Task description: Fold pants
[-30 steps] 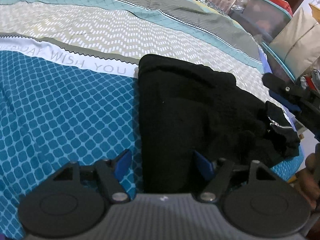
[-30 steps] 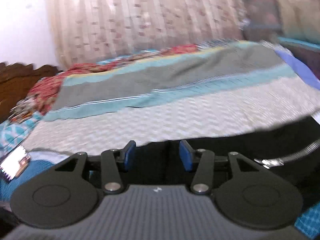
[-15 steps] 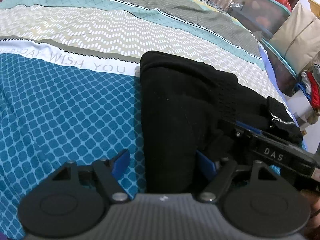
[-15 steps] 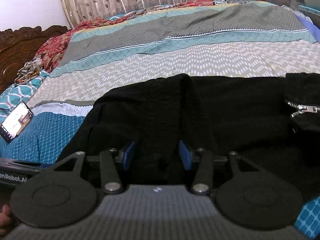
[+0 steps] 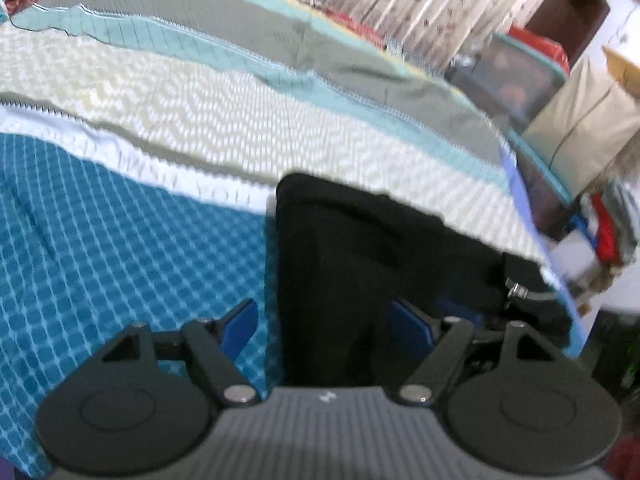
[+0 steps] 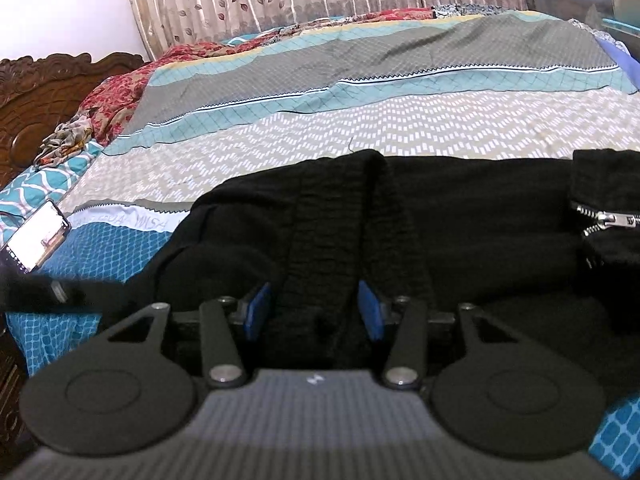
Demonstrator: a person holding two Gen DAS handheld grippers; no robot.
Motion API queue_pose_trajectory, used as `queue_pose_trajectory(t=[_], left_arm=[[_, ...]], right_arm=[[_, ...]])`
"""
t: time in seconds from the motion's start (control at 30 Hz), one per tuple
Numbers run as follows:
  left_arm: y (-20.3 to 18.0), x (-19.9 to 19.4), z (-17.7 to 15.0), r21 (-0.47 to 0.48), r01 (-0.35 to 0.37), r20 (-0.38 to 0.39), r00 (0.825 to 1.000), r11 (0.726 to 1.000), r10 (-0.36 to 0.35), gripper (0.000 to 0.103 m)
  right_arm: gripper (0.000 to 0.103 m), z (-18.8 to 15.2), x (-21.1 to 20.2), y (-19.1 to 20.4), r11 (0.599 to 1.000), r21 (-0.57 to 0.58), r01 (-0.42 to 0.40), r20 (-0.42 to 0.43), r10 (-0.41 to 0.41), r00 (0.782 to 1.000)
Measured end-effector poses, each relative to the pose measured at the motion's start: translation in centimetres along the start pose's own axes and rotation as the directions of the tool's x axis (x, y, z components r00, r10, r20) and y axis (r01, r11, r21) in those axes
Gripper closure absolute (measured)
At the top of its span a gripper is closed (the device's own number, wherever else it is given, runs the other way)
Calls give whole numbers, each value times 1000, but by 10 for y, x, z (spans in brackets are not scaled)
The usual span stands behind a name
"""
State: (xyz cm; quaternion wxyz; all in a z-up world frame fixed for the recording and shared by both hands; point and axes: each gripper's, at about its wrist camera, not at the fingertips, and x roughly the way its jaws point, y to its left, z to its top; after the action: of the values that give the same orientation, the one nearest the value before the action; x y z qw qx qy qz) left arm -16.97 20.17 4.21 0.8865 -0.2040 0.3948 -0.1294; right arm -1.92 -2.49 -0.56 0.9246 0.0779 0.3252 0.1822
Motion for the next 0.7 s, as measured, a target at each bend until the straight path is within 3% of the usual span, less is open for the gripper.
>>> queue_pose_trajectory(t=[0.17, 0.3, 0.43, 0.5, 0.6, 0.7], left_arm=[[-1, 10, 19, -26, 5, -1, 1000, 1000, -5, 30], [-8, 22, 30, -14, 10, 8, 1000, 1000, -10, 30], [-17, 38, 36, 4, 19, -8, 1000, 1000, -19, 32], [-23, 46, 35, 29, 22, -26, 999, 999, -21, 36], [-29, 62, 28, 69, 6, -61, 998, 998, -2, 36], [-33, 75, 21, 114, -27, -77, 996, 993, 36, 35]], right_arm=[[51, 5, -15, 11, 999, -38, 23, 50, -21, 999], [52, 6, -39, 28, 987, -156, -24, 131, 45, 990], [58, -4, -41, 33, 976, -205, -72, 82, 91, 992], [59, -8, -35, 34, 972, -233, -35, 58, 50, 997], [58, -9, -23, 22, 983, -182, -33, -12, 31, 999], [57, -8, -22, 20, 985, -166, -46, -17, 44, 999]])
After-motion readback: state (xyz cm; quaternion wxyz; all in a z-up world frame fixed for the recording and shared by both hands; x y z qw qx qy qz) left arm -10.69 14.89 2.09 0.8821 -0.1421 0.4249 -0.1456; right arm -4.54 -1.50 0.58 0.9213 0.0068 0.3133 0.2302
